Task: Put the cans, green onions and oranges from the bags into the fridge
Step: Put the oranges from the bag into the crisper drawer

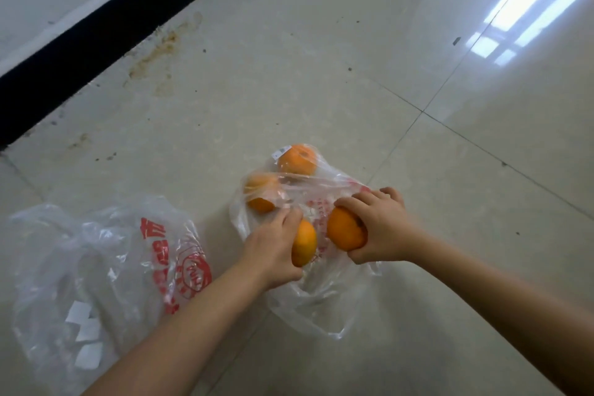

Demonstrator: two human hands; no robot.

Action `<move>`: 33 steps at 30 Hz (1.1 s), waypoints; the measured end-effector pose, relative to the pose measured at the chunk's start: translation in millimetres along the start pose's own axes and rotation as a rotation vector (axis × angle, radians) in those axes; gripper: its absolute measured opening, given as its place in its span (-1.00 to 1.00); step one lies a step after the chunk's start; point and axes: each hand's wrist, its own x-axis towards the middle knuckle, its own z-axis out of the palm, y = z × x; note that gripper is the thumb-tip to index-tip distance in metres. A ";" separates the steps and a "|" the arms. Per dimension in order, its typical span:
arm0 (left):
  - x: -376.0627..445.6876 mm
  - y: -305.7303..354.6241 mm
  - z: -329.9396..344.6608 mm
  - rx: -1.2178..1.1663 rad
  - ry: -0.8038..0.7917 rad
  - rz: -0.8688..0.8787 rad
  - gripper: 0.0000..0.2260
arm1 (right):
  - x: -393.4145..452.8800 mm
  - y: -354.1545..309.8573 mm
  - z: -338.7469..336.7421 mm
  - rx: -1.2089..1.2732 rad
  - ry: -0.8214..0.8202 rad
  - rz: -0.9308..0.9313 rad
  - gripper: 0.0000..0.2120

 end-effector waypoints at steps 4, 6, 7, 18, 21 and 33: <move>-37.0 13.4 -35.8 -0.235 0.129 0.068 -0.24 | -30.7 -0.6 -24.5 0.135 0.073 0.047 -0.16; -58.0 29.1 -62.9 -0.267 0.201 0.060 -0.19 | -52.8 -7.6 -44.0 0.224 0.104 0.069 -0.16; -69.7 39.7 -78.0 -0.302 0.209 0.029 -0.19 | -66.8 -12.8 -56.4 0.280 0.123 0.089 -0.18; -209.0 246.3 -311.2 -0.261 0.119 0.123 -0.28 | -331.1 -54.4 -307.0 0.596 0.389 0.425 -0.25; -245.1 335.1 -396.0 -0.148 0.112 0.285 -0.33 | -417.0 -52.5 -403.7 0.546 0.492 0.502 -0.25; -401.9 729.1 -586.7 0.179 0.450 1.016 -0.36 | -798.9 -8.4 -656.1 0.297 0.945 0.824 -0.29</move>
